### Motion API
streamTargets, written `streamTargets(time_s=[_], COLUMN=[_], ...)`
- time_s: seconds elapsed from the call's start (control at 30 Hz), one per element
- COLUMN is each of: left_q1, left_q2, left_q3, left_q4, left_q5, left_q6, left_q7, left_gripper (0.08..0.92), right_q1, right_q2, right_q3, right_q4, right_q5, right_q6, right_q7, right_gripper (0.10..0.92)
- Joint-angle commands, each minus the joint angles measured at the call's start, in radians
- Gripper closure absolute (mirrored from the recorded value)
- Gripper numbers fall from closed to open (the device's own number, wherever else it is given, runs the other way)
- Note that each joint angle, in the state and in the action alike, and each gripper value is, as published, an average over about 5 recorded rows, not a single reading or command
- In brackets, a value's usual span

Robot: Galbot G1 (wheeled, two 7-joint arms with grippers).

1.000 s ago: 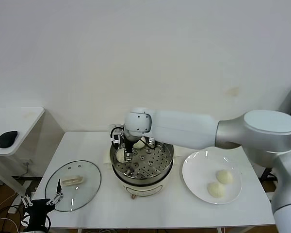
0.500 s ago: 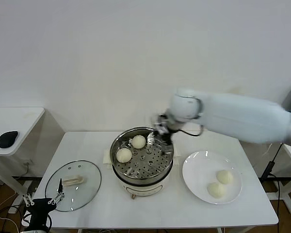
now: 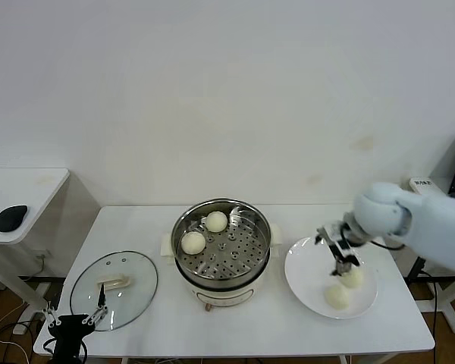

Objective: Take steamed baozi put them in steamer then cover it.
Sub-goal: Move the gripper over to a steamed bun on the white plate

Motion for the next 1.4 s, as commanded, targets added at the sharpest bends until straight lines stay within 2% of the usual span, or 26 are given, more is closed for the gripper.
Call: streamTargets(time_s=[0.03, 0.3, 0.77, 1.4], left_q1=[0.013, 0.022, 0.004, -0.023], left_q2=[-0.008, -0.01, -0.008, -0.003], left_q3=[0.001, -0.01, -0.018, -0.016], left_q4=[-0.011, -0.011, 0.004, 0.022], left_q5=[0.005, 0.004, 0.004, 0.0], left_q6=[-0.001, -0.005, -0.002, 0.003], left_q7=[-0.001, -0.002, -0.001, 0.0], left_gripper=[0.177, 0.177, 0.177, 0.177], right_q1=[-0.272, -0.46, -0.544, -0.474], right_q2=[-0.118, -0.069, 0.014, 0.039], right_q3=[0.14, 0.282, 0.369, 0.378], right_q4=[0.03, -0.082, -0.18, -0.204], right_q5=[-0.104, -0.118, -0.114, -0.092], right_q6=[0.011, 0.026, 0.02, 0.013], right_q7=[0.029, 0.059, 0.078, 0.044], right_gripper=[0.203, 0.203, 0.228, 0.412])
